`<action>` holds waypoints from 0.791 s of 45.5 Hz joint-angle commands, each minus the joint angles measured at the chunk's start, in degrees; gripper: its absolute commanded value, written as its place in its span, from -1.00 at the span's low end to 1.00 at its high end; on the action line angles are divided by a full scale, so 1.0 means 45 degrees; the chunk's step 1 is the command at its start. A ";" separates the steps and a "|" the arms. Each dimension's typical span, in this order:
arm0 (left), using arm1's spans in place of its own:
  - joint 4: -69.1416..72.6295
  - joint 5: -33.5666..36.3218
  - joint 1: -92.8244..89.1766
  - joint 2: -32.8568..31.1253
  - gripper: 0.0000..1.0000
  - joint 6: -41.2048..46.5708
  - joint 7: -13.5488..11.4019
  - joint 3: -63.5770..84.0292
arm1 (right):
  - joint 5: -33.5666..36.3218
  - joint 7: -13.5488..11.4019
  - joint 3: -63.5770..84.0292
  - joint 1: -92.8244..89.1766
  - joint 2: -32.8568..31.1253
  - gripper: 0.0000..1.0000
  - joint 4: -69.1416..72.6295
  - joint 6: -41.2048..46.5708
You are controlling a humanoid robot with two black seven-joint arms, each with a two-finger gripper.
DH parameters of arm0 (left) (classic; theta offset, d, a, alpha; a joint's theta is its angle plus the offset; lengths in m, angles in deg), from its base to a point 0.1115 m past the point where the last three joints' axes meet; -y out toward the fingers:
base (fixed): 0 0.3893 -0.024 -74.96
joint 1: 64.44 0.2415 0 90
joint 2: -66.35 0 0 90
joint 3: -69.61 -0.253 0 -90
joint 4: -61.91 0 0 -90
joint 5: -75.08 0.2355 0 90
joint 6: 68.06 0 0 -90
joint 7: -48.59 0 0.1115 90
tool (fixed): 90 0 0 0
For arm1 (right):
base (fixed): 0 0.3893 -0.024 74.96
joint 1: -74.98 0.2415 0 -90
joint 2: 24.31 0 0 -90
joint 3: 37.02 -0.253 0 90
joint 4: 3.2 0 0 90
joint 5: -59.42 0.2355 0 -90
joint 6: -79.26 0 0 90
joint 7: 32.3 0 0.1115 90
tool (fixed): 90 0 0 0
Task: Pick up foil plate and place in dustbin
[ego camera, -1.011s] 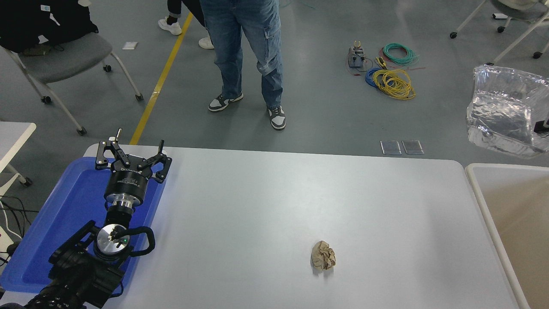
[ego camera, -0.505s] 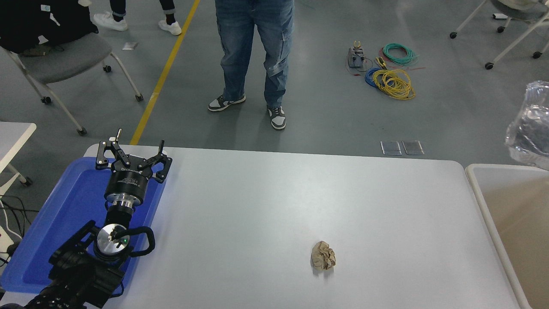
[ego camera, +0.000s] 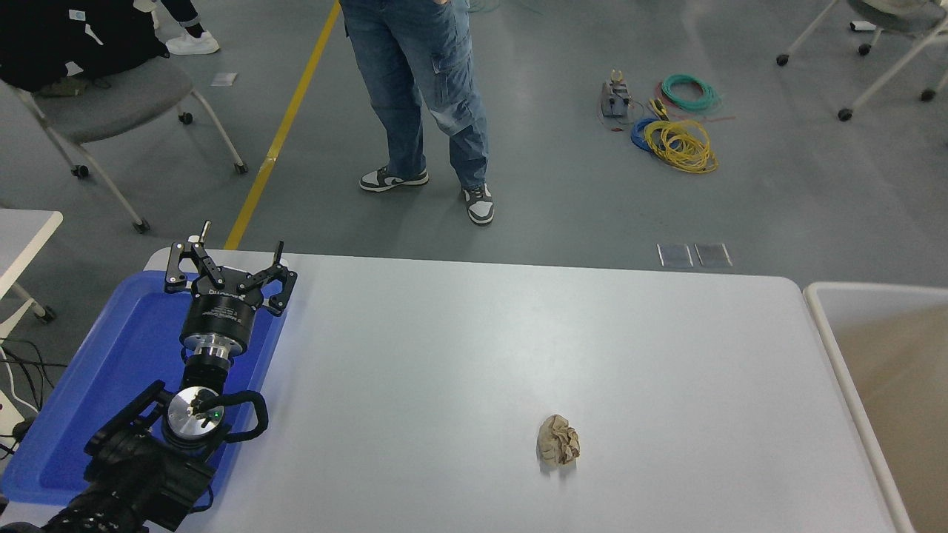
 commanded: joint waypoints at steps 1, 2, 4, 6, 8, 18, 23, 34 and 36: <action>0.0001 0.0002 0.0000 -0.0001 1.00 0.0000 -0.0004 0.0000 | 0.0576 -0.0830 -0.2076 -0.3439 0.1543 -1.00 -0.2548 -0.1163; 0.0002 0.0002 0.0000 -0.0001 1.00 0.0000 -0.0004 0.0000 | 0.0556 -0.0830 -0.2271 -0.3674 0.1680 -1.00 -0.2782 -0.1163; 0.0002 0.0002 0.0019 -0.0001 1.00 0.0000 -0.0004 0.0000 | 0.0556 -0.0850 -0.2662 -0.4104 0.1915 -1.00 -0.3076 -0.1182; 0.0002 0.0002 0.0000 -0.0001 1.00 0.0000 -0.0004 0.0000 | 0.0556 -0.0850 -0.2955 -0.4436 0.2072 -1.00 -0.3194 -0.1182; 0.0002 0.0002 0.0000 -0.0001 1.00 0.0000 -0.0004 0.0000 | 0.0576 -0.0850 -0.3171 -0.4691 0.2189 -1.00 -0.3195 -0.1202; 0.0002 0.0002 0.0000 -0.0001 1.00 0.0000 -0.0004 0.0000 | 0.0576 -0.0850 -0.3406 -0.5180 0.2717 -1.00 -0.3175 -0.1358; 0.0002 0.0002 0.0000 -0.0001 1.00 0.0000 -0.0004 0.0000 | 0.0576 -0.0831 -0.3523 -0.5258 0.2795 -1.00 -0.3156 -0.1358; 0.0002 0.0002 0.0000 -0.0001 1.00 0.0000 -0.0004 0.0000 | 0.0576 -0.0830 -0.3601 -0.5395 0.2854 -1.00 -0.3097 -0.1358; 0.0002 0.0002 0.0000 -0.0001 1.00 0.0000 -0.0004 0.0000 | 0.0576 -0.0830 -0.3601 -0.5375 0.2854 -1.00 -0.3097 -0.1358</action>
